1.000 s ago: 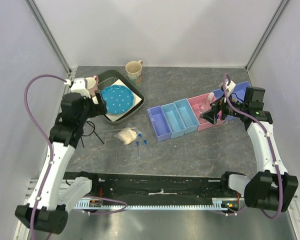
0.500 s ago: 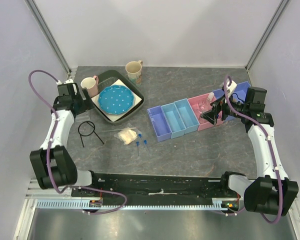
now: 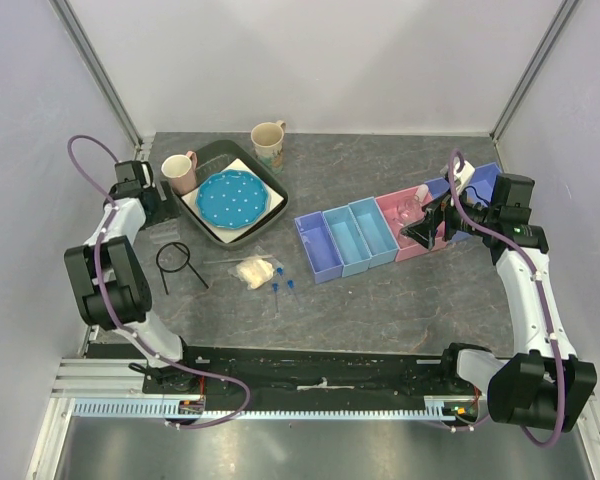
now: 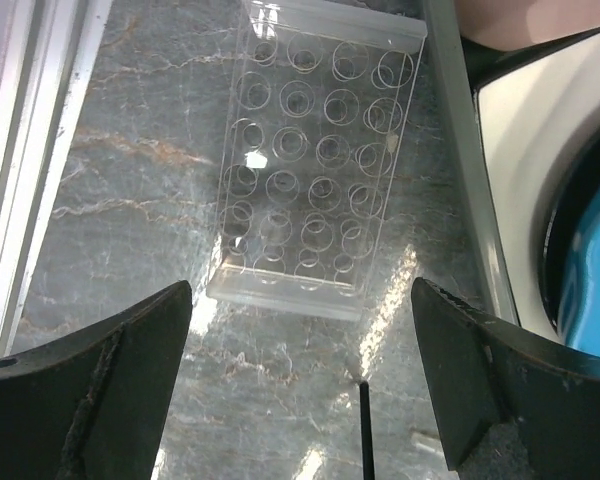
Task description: Organize the chemistry lab equipment
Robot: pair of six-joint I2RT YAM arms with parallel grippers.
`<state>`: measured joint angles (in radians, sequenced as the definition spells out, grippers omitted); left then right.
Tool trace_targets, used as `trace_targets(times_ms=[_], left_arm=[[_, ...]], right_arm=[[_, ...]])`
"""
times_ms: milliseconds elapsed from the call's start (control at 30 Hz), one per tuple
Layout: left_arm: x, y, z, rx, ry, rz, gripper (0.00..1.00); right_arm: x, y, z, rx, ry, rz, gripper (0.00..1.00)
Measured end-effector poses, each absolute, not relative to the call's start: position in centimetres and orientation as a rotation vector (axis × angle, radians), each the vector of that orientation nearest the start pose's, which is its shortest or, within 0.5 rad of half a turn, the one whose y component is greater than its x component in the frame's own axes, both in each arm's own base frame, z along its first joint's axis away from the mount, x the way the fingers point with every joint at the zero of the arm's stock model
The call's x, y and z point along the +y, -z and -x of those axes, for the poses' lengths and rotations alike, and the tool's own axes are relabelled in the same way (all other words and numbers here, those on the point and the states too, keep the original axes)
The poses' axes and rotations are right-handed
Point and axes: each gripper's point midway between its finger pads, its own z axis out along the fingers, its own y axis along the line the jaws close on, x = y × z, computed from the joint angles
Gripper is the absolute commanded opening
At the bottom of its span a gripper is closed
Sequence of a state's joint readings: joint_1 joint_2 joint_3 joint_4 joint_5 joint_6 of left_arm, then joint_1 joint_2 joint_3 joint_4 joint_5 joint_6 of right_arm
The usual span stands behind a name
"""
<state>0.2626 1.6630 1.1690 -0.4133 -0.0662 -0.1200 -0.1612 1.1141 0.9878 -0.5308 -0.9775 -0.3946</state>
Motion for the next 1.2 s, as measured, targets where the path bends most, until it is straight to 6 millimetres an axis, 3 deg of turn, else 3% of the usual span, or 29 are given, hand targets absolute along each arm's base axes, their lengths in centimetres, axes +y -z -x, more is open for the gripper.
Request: trace_targets(times_ms=[200,400,1200], left_arm=[[11.3,-6.6,-39.8,2.503,-0.128,0.439,0.92],[11.2,-5.5,-40.6,2.535,-0.11,0.376,0.92],[11.8,-5.8,-41.8,2.527,-0.127,0.353,0.93]], right_arm=[[9.0,-23.4,-29.7,1.859,-0.724,0.721,0.98],[8.8,-22.7,-30.0,1.882,-0.732,0.71,0.98],[8.8,-22.4,-30.2,1.893,-0.74,0.705,0.98]])
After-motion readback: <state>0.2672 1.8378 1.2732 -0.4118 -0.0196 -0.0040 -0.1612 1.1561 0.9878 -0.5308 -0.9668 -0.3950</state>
